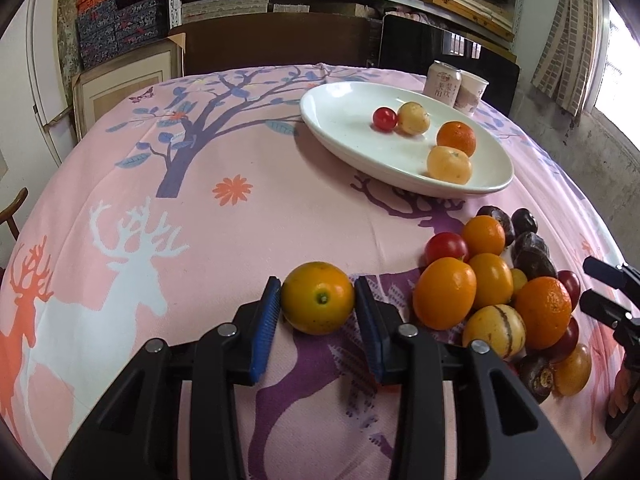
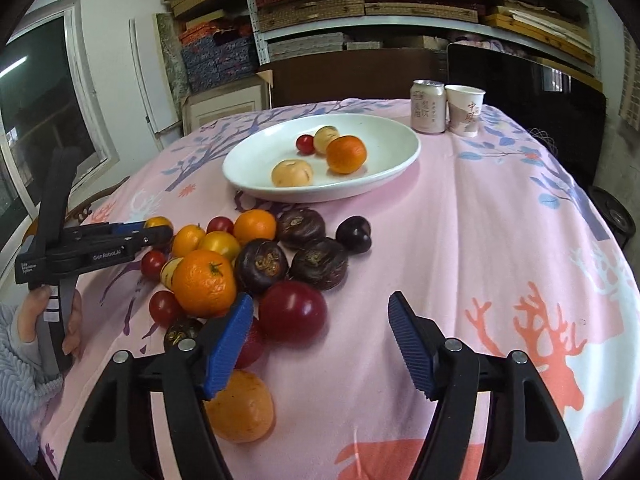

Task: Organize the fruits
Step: 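Place the yellow citrus on the plate with the left tool while the right places a plum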

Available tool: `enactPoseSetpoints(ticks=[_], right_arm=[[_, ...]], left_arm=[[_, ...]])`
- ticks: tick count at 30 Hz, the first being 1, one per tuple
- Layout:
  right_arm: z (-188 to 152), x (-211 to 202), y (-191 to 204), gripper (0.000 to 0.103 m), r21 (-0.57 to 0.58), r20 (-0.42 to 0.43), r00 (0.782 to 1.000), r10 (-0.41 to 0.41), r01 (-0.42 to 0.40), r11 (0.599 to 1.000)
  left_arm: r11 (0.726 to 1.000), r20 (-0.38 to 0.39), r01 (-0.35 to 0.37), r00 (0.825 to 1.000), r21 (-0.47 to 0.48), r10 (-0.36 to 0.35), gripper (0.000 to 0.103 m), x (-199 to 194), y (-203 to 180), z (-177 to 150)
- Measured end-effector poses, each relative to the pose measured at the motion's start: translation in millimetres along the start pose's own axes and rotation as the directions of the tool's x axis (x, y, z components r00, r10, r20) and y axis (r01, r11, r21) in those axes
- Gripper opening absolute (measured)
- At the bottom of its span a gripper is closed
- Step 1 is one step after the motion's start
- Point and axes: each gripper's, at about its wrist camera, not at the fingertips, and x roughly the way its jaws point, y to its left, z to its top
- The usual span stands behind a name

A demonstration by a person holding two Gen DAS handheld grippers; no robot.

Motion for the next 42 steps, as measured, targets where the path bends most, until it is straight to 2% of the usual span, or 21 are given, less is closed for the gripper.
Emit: enactPoseSetpoints(ticks=[1,2,3,6,13,14,17,26,28,31,34,38,42], right_arm=[[-0.7,3.1,0.4,0.071,0.006,-0.015,1.0,0.01,-0.009,1.0],[-1.0,6.2,0.0,0.067,0.014,-0.03,0.999,0.021,-0.02,1.0],[-1.1,8.8,-0.7,0.057,0.022,-0.04,0.999,0.031,-0.03,0.999],[-0.8,14.4,-3.3,0.048,0.066,-0.058,0.994,0.092,-0.088,0.994],[0.4,28.9,-8.6,0.047,0.145,-0.102,0.98,0.17,-0.154,0.977],[0.2,30.5,-8.7,0.042,0.15,-0.106,0.977,0.185,-0.168,0.974],[-0.5,30.5,-9.3,0.041,0.157,-0.103,0.973,0.206,-0.189,0.969],[-1.5,25.3,-11.2,0.041,0.153,-0.09,0.979,0.183,-0.168,0.974],[-1.4,23.8,-13.1,0.041,0.158,-0.085,0.98,0.18,-0.165,0.973],[0.6,13.0,-16.6,0.041,0.156,-0.029,0.99,0.141,-0.134,0.979],[8.7,1.1,-19.6,0.041,0.146,0.033,0.995,0.093,-0.097,0.985],[46.4,0.1,-24.3,0.041,0.137,0.058,0.996,0.074,-0.081,0.987],[95.3,18.6,-26.3,0.041,0.128,0.067,0.996,0.055,-0.063,0.99]], left_arm=[[1.0,0.0,0.001,1.0,-0.001,-0.001,0.037,0.1,0.1,0.1],[1.0,0.0,-0.001,1.0,-0.001,0.001,0.037,0.0,-0.4,-0.2],[1.0,0.0,-0.002,1.0,0.001,0.002,0.037,0.0,-0.2,-0.2],[1.0,-0.006,0.001,1.0,0.003,-0.001,0.037,1.0,-1.0,-0.5],[1.0,-0.043,0.026,0.999,0.007,-0.026,0.038,8.7,-3.0,-0.6],[0.999,-0.045,0.032,0.998,0.001,-0.032,0.038,9.3,-1.8,-0.2],[0.999,-0.045,0.039,0.998,0.001,-0.039,0.038,9.2,-2.2,-0.5],[0.999,-0.029,0.047,0.998,-0.012,-0.048,0.037,8.1,-0.9,1.9],[0.999,-0.005,0.044,0.999,-0.019,-0.044,0.037,1.8,0.2,3.1],[0.996,0.047,0.076,0.996,-0.045,-0.073,0.037,-14.7,2.5,11.2],[0.996,0.083,0.08,0.993,-0.028,-0.078,0.037,-26.0,-4.7,29.9],[0.996,0.095,0.088,0.992,0.001,-0.088,0.037,-19.7,-22.4,67.0],[0.995,0.086,0.103,0.991,0.006,-0.103,0.037,7.5,-39.4,99.2]])
